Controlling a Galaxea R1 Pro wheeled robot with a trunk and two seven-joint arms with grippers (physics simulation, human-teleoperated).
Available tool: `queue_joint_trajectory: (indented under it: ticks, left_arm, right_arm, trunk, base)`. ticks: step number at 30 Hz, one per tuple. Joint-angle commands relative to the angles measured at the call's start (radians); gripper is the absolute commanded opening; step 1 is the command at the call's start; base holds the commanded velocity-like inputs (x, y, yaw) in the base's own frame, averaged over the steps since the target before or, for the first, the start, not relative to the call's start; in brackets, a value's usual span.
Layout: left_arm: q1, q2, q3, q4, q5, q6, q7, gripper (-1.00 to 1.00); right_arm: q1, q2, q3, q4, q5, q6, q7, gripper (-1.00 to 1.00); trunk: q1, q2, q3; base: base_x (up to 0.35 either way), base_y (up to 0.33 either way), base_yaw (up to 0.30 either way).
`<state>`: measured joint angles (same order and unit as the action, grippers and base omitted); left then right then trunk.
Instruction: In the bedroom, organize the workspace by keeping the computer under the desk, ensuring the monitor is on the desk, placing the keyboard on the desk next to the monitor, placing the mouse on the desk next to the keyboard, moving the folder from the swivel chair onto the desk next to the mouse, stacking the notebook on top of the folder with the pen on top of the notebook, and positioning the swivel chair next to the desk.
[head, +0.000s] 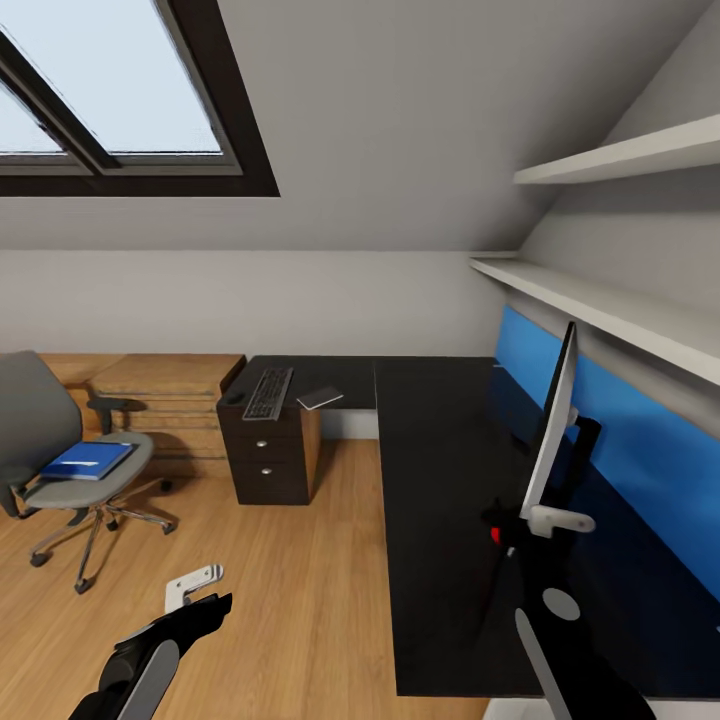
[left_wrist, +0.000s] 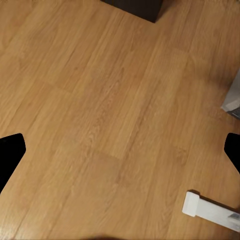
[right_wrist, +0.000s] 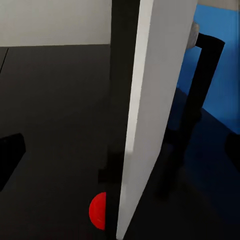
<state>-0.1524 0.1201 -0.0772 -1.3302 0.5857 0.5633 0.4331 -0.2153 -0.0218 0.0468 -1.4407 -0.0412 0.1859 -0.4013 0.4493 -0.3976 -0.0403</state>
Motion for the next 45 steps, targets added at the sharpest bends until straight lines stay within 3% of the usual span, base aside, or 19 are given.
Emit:
queue_joint_trajectory:
  ticks: [1, 12, 27, 45]
  left_arm:
    - [-0.001, 0.001, -0.003, -0.001, 0.010, 0.001, 0.010, 1.00]
    - [-0.001, 0.003, -0.056, 0.011, 0.008, 0.000, 0.015, 1.00]
    - [-0.001, 0.003, -0.059, 0.012, 0.007, 0.000, 0.014, 1.00]
    - [-0.001, 0.003, -0.059, 0.012, 0.008, 0.000, 0.013, 1.00]
  right_arm:
    - [-0.001, -0.002, 0.002, -0.001, -0.004, 0.006, -0.011, 1.00]
    - [-0.001, -0.003, -0.017, 0.000, -0.006, 0.006, -0.016, 1.00]
    - [-0.001, -0.003, -0.024, -0.001, -0.006, 0.006, -0.016, 1.00]
    - [-0.001, -0.001, -0.022, -0.001, -0.006, 0.006, -0.016, 1.00]
  trunk:
    - [0.001, -0.002, -0.002]
    - [0.001, -0.002, -0.002]
    - [0.001, -0.002, -0.002]
    - [0.001, -0.002, -0.002]
  base:
    - [0.012, 0.000, 0.000]
    - [0.129, -0.015, 0.000]
    - [-0.018, -0.146, 0.000]
    - [-0.078, -0.302, 0.000]
